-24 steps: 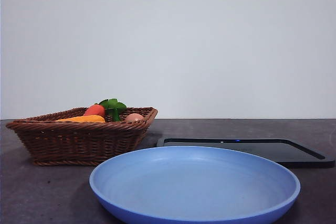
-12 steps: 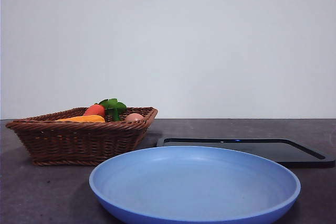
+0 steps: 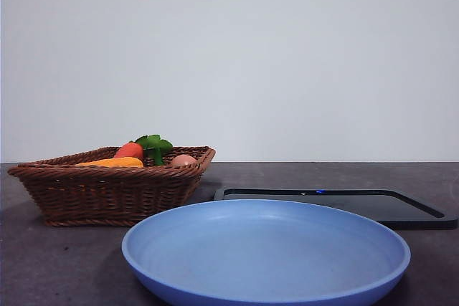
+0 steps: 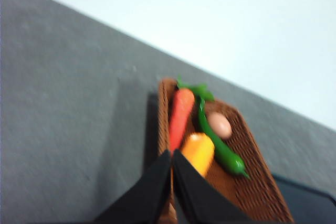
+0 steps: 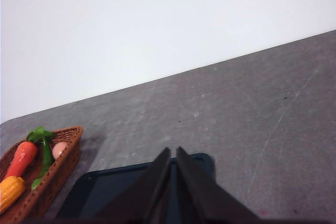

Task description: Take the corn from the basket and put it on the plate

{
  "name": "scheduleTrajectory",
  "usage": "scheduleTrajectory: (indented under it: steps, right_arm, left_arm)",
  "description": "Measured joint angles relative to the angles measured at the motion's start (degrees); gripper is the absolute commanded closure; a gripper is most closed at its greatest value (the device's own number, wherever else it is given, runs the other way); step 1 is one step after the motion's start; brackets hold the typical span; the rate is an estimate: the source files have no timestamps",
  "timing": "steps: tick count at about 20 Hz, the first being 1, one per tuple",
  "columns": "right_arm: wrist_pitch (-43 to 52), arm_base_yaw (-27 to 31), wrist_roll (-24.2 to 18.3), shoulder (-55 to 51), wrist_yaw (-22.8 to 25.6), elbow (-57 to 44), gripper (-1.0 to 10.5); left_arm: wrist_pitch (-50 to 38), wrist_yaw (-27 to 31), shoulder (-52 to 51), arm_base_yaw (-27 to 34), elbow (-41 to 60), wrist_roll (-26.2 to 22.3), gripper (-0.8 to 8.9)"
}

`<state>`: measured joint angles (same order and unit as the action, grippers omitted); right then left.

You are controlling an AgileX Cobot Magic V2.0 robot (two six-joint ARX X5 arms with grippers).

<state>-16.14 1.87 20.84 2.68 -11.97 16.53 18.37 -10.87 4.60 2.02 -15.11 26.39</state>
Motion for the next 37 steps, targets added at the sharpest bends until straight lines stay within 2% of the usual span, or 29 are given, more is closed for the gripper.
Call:
scheduleTrajectory:
  steps: [4,7,18,25,29,31,35,37]
  right_arm:
    - [-5.0,-0.1,-1.8,3.8,-0.3,6.0,9.4]
    - [-9.7,-0.1,-4.6,7.7,-2.3,10.5,9.4]
    - [-29.2,-0.6,-19.9,24.9,-15.0,25.4,9.4]
    - [-38.2,-5.5,-24.9,32.7,-15.9,30.6,9.4]
    - [-39.4,-8.6,-25.6,35.0,-16.0,30.6,9.4]
    - [-39.4,-9.0,-25.6,35.3,-16.0,30.6,9.3]
    - [-39.3,-9.0,-25.3,35.4,-16.0,30.6,6.7]
    - [-39.0,-9.0,-23.8,36.0,-16.5,30.6,6.6]
  left_arm:
    - [4.5,-4.3,4.5,0.0,-5.8,-0.9,8.06]
    - [7.8,-6.8,8.5,0.0,-11.1,-3.2,8.06]
    - [24.6,-15.8,20.4,0.0,-26.0,-16.3,8.06]
    - [34.6,-19.3,22.8,-0.1,-26.9,-22.2,8.06]
    - [35.3,-19.3,23.1,-0.8,-26.9,-23.1,8.02]
    - [35.1,-19.3,23.1,-0.8,-26.9,-23.4,7.45]
    - [34.6,-19.3,23.1,-0.8,-26.9,-23.4,4.16]
    - [33.7,-19.3,23.1,-0.8,-26.9,-23.2,4.03]
